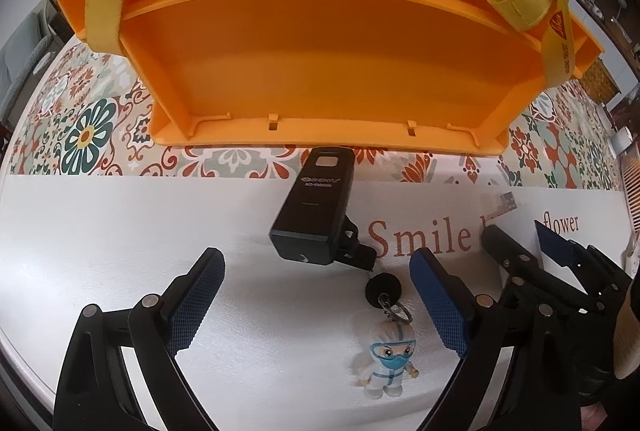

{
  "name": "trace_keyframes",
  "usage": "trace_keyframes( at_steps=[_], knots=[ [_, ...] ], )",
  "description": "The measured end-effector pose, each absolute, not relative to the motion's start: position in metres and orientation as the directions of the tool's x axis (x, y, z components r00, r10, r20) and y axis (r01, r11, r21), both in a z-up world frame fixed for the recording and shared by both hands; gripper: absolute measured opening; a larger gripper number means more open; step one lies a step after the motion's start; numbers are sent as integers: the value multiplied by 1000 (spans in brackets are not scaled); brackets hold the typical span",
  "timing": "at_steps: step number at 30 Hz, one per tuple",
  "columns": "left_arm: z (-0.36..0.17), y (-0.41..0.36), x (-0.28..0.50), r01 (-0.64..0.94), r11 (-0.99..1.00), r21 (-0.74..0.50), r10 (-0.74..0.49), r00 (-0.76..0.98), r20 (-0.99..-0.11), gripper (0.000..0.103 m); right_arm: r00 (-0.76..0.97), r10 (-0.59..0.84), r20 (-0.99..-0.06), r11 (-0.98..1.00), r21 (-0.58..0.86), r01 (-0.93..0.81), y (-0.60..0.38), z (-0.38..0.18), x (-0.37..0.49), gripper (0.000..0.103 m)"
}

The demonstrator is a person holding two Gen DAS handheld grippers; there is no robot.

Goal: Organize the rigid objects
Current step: 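Reach the left tool to the black power bank while the right tool reaches the white USB card, then close the left tool on the black power bank while the right tool grips the white card, then lift the power bank and white card and carry both over the crate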

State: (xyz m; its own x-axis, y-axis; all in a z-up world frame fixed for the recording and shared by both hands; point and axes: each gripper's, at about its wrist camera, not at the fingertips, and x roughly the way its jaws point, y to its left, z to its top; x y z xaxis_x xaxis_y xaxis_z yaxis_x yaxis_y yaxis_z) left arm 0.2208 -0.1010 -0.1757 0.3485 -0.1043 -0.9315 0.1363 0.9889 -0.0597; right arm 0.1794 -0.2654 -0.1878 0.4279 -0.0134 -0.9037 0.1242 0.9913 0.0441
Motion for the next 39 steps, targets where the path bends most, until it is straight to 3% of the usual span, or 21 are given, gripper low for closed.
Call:
trace_keyframes(
  at_steps=[16, 19, 27, 32, 35, 39],
  knots=[
    [-172, -83, 235, 178, 982, -67, -136, 411, -901, 92, 438, 32, -898, 986, 100, 133, -263, -175, 180, 52],
    [-179, -89, 242, 189, 979, -78, -149, 401, -904, 80, 438, 37, -898, 986, 104, 130, -262, -176, 180, 52],
    [-191, -93, 263, 198, 977, -76, -152, 403, -903, 64, 422, 42, -906, 985, 107, 133, -261, -182, 182, 52],
    [-194, -91, 272, 199, 974, -109, -181, 392, -902, 37, 421, 44, -906, 984, 111, 137, -261, -182, 182, 52],
    [-196, -86, 277, 206, 973, -107, -183, 398, -899, 29, 423, 44, -905, 984, 112, 138, -261, -181, 181, 52],
    [-189, -87, 275, 225, 970, -91, -179, 411, -894, 29, 425, 44, -904, 984, 112, 136, -260, -179, 179, 52]
  ],
)
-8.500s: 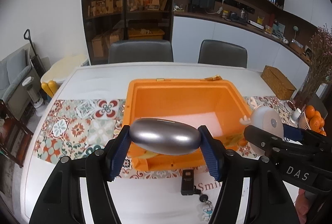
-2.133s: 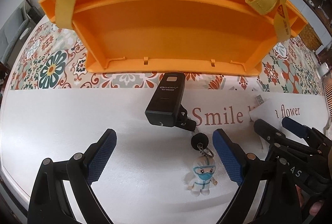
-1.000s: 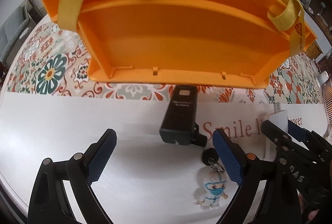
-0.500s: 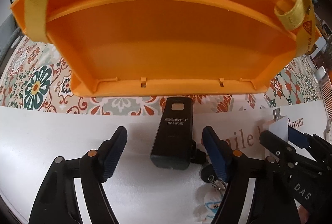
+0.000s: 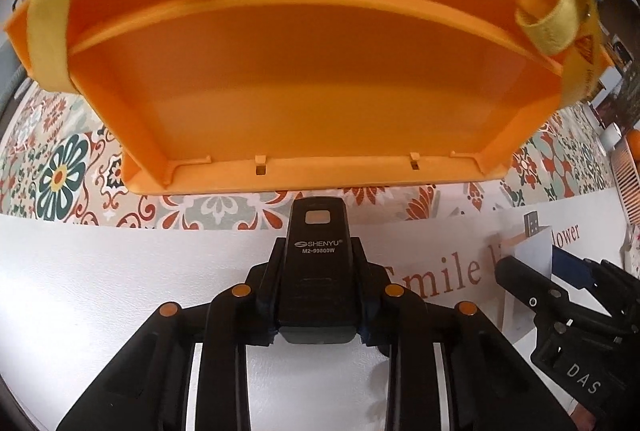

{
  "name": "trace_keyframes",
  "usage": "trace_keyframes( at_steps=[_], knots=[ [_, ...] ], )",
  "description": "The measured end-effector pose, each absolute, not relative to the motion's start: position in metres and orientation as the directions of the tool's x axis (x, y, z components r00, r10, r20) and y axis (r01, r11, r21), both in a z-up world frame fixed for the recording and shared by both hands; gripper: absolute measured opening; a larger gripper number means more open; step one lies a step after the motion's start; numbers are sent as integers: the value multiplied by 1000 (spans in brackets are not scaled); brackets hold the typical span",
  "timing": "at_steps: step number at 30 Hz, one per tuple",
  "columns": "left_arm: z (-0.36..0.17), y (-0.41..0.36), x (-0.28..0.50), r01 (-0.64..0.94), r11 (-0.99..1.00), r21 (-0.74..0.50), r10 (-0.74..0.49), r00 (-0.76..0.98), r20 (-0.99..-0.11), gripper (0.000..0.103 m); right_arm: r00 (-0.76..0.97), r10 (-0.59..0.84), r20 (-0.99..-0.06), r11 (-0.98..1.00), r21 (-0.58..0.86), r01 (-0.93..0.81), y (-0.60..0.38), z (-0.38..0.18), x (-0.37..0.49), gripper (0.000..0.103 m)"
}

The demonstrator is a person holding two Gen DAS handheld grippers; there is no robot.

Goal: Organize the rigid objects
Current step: 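Lift the power bank and white card and carry both over the crate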

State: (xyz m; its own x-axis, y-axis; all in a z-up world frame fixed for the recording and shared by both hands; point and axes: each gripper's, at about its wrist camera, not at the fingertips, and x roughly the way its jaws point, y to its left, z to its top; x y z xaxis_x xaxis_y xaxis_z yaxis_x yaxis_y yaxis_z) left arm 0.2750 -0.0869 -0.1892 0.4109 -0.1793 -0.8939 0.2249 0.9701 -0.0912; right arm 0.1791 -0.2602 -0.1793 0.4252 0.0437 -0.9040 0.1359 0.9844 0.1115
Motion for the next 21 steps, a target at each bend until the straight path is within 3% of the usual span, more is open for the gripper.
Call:
trace_keyframes(
  at_steps=[21],
  knots=[
    [-116, -79, 214, 253, 958, -133, -247, 500, -830, 29, 513, 79, -855, 982, 156, 109, -248, -123, 165, 45]
  ],
)
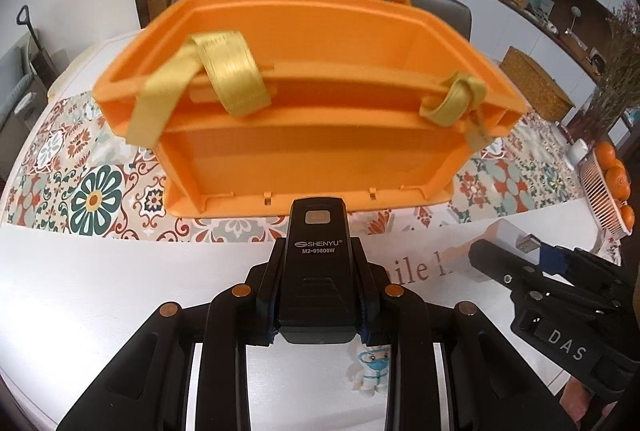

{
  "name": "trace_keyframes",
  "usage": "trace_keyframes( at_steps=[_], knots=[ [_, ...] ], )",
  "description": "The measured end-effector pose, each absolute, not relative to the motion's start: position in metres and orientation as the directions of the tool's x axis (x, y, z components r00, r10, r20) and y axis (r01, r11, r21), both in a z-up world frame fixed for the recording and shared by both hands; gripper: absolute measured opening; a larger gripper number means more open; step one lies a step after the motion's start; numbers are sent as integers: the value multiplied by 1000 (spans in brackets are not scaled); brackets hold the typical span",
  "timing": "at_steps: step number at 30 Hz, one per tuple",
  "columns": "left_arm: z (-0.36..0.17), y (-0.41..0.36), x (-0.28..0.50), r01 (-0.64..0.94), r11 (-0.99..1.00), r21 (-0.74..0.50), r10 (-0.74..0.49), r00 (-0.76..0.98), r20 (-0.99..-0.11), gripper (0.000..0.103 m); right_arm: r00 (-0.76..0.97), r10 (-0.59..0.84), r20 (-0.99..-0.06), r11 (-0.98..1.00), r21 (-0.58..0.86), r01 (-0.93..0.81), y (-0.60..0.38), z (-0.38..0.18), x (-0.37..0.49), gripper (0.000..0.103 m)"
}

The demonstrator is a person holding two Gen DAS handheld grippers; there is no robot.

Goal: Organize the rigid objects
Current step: 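Lift the power bank and white card and carry both over the crate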

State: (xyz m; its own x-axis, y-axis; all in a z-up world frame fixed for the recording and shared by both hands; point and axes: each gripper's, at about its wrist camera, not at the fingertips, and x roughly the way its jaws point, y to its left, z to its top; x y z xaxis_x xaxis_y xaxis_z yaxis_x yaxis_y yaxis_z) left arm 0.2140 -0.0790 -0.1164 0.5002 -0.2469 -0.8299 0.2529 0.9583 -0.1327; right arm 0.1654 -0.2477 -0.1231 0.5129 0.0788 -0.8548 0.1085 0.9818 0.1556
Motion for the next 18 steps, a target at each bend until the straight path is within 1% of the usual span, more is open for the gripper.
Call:
trace_keyframes(
  at_steps=[18],
  knots=[
    [-58, -68, 209, 279, 948, -152, -291, 570, -769, 29, 596, 100, -797, 983, 171, 63, -228, -58, 157, 45]
  ],
)
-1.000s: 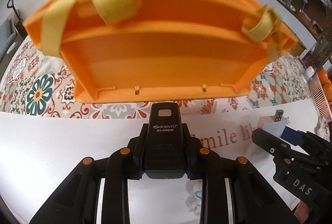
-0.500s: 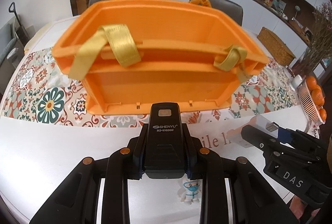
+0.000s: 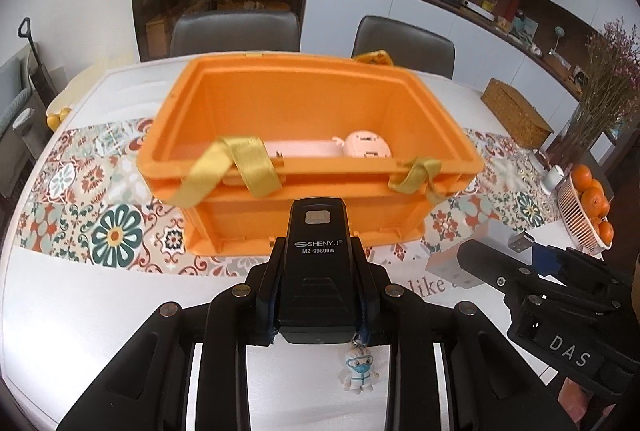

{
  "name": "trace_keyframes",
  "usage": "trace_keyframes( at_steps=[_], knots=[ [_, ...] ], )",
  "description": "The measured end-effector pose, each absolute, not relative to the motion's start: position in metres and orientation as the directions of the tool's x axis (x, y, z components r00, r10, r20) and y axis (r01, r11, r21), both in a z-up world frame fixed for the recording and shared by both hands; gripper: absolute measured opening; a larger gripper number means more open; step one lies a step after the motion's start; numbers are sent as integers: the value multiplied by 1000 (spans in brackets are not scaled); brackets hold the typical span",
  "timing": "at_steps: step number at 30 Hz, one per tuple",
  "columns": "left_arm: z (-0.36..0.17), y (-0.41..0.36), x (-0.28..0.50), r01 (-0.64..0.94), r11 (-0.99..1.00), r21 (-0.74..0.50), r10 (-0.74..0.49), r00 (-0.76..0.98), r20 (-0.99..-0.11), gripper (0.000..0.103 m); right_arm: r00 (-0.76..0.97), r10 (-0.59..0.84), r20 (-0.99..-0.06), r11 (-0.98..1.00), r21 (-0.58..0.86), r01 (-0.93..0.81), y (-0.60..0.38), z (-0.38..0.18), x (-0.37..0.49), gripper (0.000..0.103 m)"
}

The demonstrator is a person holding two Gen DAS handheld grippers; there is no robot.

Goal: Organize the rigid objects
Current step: 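Lift the power bank and white card and carry both over the crate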

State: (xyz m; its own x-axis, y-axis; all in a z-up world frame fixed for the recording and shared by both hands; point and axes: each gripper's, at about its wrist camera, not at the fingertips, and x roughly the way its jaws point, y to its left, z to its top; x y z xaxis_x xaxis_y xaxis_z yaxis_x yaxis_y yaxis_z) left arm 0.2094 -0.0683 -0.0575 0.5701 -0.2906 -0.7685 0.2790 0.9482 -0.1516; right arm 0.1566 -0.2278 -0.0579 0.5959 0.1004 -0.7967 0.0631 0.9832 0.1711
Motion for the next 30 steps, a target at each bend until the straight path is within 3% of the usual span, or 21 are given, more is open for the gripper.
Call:
trace_keyframes(
  at_steps=[24, 26, 28, 30],
  knots=[
    [1, -47, 222, 294, 944, -149, -310, 638, -705, 29, 705, 145, -694, 977, 214, 10, -204, 4, 167, 43],
    [4, -45, 224, 294, 943, -155, -315, 642, -699, 29, 708, 149, -690, 977, 215, 3, -202, 7, 169, 40],
    [5, -43, 227, 292, 944, -155, -314, 647, -695, 29, 707, 158, -689, 976, 217, -7, -199, 8, 172, 21],
    [6, -44, 232, 289, 946, -148, -308, 653, -692, 29, 711, 172, -682, 974, 227, -18, -197, 8, 178, 18]
  ],
)
